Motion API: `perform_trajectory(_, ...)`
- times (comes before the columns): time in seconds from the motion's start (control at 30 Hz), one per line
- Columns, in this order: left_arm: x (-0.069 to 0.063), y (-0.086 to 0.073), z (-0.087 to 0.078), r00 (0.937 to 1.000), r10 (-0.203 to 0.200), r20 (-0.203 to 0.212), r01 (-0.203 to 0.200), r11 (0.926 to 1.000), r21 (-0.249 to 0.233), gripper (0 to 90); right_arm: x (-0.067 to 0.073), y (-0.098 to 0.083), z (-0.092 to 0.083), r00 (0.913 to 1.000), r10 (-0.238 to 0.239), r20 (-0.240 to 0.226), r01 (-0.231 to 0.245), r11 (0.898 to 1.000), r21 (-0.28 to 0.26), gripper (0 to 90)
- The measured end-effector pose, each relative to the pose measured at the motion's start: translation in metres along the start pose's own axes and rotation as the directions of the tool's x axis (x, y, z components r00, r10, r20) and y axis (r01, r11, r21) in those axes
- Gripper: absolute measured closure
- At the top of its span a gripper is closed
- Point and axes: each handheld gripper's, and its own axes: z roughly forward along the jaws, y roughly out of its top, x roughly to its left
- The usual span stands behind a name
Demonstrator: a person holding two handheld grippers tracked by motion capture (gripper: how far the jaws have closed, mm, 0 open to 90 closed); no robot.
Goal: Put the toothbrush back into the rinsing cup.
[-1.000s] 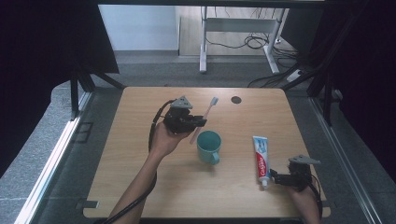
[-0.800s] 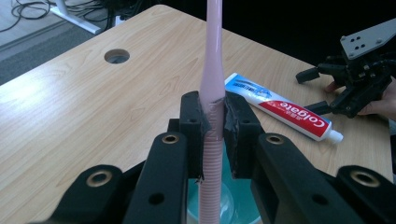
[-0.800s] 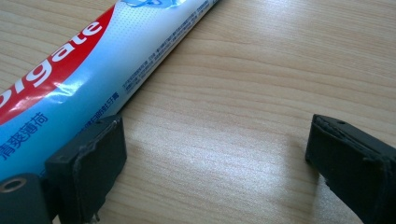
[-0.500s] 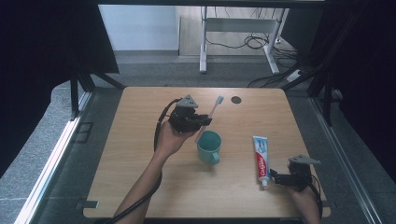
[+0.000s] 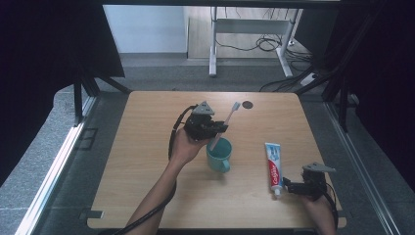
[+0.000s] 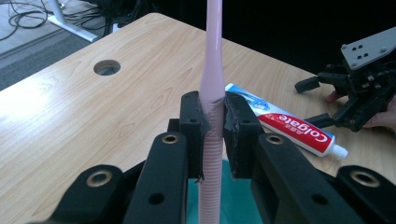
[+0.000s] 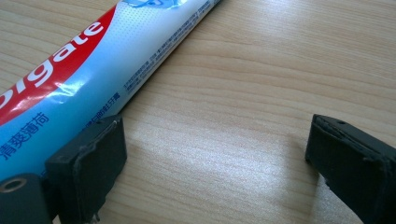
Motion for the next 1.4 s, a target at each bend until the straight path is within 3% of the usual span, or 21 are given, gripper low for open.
perform_trajectory(0.63, 0.001, -0.017, 0.014, 0.9999, -0.013, -0.001, 0.013, 0.9999, 0.003, 78.9, 0.0, 0.0, 0.0, 1.0, -0.005, -0.002, 0.005, 1.0, -0.001, 4.7)
perform_trajectory(1.13, 0.005, -0.043, 0.021, 0.999, -0.045, -0.001, 0.045, 0.999, 0.008, 78.9, 0.0, 0.0, 0.0, 1.0, -0.005, -0.002, 0.005, 1.0, 0.0, 4.7)
perform_trajectory(1.4, 0.003, -0.05, 0.026, 0.9992, -0.041, -0.001, 0.041, 0.9991, 0.011, 78.9, 0.0, 0.0, 0.0, 1.0, -0.007, -0.002, 0.007, 1.0, 0.0, 4.7)
